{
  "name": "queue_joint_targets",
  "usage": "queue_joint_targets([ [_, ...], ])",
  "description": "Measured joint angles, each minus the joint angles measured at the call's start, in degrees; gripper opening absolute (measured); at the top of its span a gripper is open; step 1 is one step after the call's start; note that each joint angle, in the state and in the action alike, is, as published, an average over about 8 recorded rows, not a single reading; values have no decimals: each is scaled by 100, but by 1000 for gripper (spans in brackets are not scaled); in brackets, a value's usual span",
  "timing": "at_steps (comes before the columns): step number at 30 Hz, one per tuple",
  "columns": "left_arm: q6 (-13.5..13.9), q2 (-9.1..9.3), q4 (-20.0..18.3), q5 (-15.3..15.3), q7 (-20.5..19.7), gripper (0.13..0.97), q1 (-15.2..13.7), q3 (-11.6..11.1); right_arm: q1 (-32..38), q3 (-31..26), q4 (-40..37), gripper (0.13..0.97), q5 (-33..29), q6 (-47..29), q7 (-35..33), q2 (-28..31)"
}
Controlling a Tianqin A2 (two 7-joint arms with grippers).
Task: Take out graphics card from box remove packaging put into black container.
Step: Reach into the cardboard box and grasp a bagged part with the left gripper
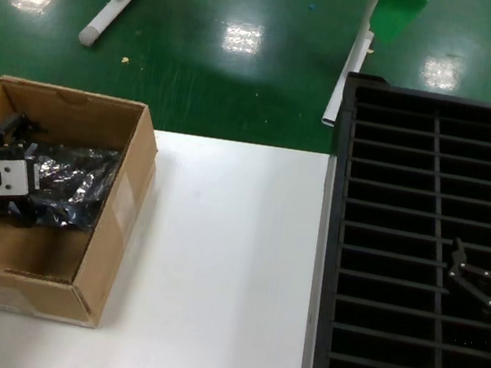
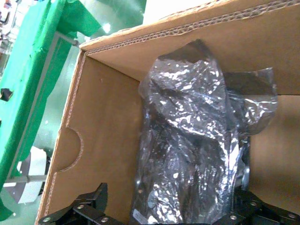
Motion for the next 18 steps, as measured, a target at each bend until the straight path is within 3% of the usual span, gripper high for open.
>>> queue_joint_targets([
  [6, -7, 5, -97, -20, -22, 801, 87, 51, 0, 0, 0, 966, 0, 0, 0, 0],
  [14, -63, 96, -73, -92, 115, 610, 113, 92, 0, 0, 0, 966, 0, 0, 0, 0],
  [18, -83, 99, -129, -45, 48, 610, 147, 135, 0, 0, 0, 966, 0, 0, 0, 0],
])
